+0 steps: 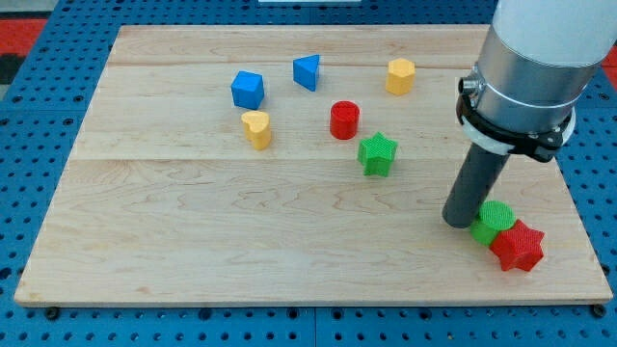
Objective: Slide the green star closer to the red star
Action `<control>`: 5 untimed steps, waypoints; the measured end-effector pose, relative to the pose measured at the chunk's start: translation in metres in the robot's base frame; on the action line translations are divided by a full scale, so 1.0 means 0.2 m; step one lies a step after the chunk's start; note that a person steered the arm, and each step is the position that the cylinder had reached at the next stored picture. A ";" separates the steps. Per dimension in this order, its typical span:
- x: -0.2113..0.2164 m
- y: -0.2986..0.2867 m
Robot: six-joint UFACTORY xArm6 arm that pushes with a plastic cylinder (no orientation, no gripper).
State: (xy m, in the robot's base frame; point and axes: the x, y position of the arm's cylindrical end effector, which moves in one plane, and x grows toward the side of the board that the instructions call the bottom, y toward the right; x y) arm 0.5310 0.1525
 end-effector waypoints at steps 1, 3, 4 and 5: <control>0.00 -0.01; -0.08 -0.23; -0.16 -0.06; -0.29 0.12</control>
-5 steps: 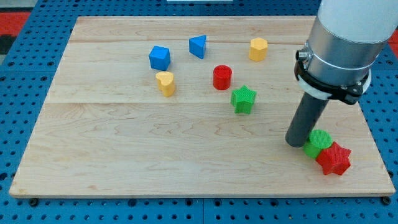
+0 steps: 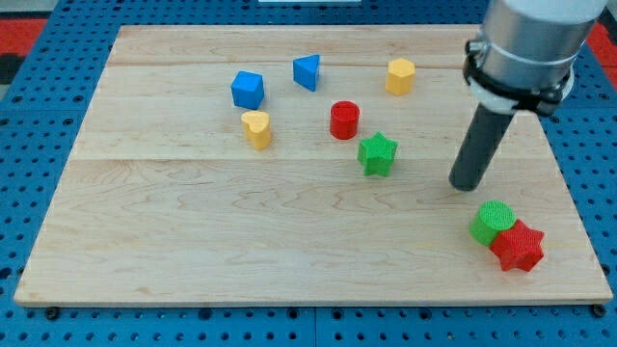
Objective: Slide the green star closer to the red star
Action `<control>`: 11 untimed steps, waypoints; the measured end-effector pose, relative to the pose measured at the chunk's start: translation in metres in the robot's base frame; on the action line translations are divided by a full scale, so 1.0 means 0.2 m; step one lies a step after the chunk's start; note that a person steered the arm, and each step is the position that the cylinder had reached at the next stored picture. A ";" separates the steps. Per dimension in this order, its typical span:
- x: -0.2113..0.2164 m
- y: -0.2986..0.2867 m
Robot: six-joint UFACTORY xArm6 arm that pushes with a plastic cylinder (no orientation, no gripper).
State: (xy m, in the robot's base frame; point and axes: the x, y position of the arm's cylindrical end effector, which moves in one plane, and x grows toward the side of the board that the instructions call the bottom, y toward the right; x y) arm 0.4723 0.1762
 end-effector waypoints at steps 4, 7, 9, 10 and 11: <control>-0.21 -0.51; -0.14 -0.70; 0.05 -0.79; 0.12 -0.88; 0.21 -0.91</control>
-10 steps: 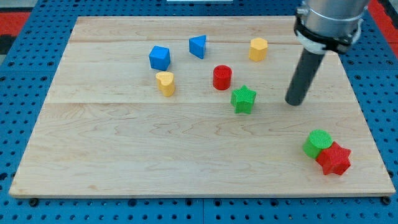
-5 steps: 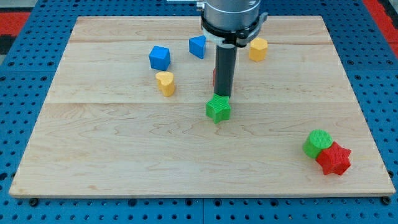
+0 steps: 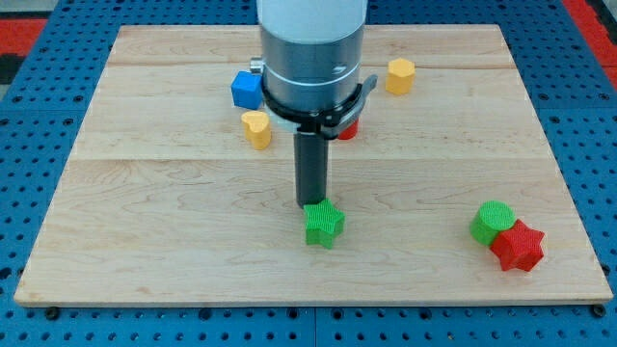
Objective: Slide the green star closer to the red star
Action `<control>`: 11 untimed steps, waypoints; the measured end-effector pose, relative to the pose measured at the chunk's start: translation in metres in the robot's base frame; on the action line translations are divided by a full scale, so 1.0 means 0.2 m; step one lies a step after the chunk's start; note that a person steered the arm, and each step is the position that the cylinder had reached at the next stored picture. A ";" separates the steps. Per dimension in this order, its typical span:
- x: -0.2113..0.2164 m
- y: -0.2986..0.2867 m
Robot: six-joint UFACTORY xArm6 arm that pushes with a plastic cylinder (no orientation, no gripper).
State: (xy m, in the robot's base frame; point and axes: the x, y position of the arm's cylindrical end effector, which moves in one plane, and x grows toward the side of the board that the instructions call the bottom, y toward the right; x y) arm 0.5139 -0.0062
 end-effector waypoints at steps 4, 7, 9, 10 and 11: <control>0.35 -0.07; 0.35 0.20; 0.35 0.39; 0.34 0.25; 0.30 0.22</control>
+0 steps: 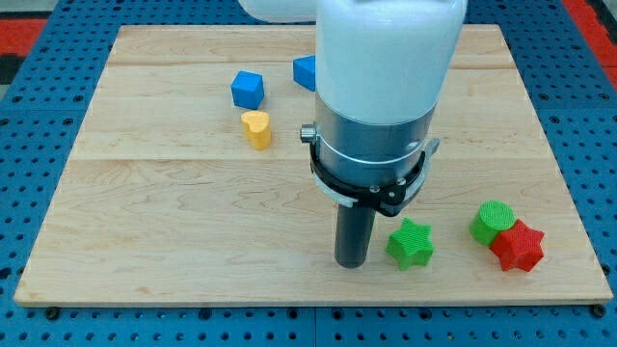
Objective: Slide the green star closer to the red star
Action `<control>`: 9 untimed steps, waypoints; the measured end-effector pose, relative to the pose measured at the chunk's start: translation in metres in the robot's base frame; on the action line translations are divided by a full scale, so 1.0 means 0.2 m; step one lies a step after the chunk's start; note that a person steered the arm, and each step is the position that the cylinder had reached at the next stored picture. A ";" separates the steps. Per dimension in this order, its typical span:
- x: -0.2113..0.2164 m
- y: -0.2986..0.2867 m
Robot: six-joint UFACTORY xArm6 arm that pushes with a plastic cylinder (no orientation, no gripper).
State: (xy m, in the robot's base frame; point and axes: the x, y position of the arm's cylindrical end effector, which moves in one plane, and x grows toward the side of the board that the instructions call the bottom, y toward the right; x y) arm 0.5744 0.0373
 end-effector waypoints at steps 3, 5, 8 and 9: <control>-0.03 0.32; -0.03 0.40; -0.03 0.48; -0.04 0.29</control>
